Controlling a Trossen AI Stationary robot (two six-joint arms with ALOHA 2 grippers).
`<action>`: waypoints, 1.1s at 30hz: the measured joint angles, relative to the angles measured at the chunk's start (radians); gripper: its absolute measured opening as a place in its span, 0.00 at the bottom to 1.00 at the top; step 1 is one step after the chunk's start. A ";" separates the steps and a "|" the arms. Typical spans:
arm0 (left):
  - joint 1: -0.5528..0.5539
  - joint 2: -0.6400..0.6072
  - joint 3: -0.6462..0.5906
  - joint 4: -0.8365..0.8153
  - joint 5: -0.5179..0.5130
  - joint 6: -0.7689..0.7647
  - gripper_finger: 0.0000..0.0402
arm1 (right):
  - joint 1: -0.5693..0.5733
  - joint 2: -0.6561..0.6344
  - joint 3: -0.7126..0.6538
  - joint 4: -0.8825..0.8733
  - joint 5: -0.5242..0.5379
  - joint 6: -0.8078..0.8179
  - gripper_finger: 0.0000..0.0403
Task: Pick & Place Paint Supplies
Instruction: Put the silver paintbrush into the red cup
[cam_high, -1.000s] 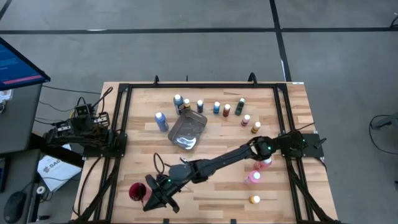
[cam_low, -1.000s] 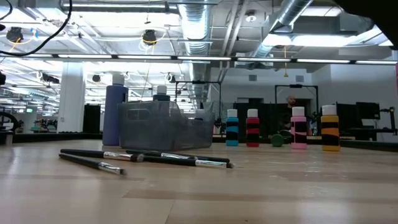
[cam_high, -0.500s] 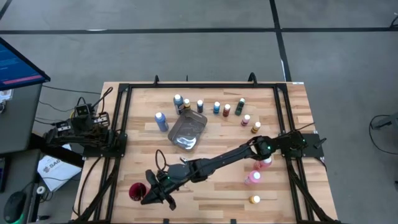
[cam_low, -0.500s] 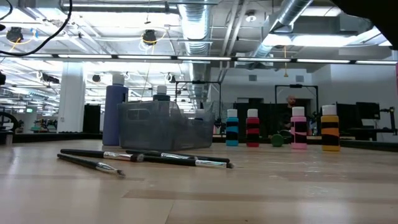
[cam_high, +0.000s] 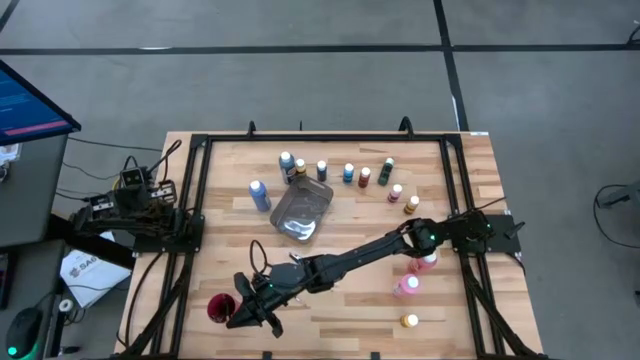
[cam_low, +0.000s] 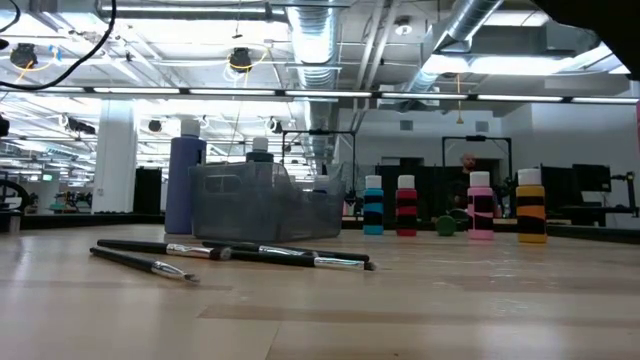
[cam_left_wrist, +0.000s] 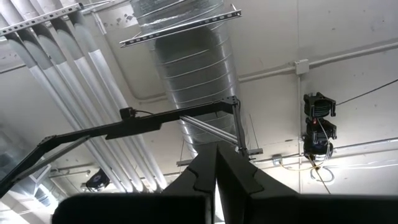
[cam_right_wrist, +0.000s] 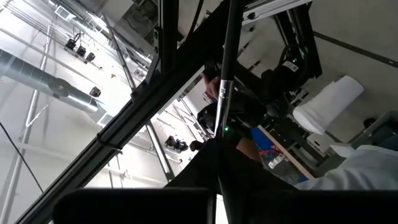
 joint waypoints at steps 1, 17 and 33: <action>0.000 0.000 0.000 0.000 0.000 0.000 0.01 | 0.000 0.000 0.000 0.000 0.000 -0.004 0.03; 0.000 0.000 0.000 0.000 0.000 0.000 0.01 | -0.036 -0.001 0.021 0.197 -0.015 -0.338 0.28; 0.000 0.000 0.000 0.000 0.000 0.000 0.01 | -0.047 -0.257 0.077 -0.882 -0.247 -1.251 0.16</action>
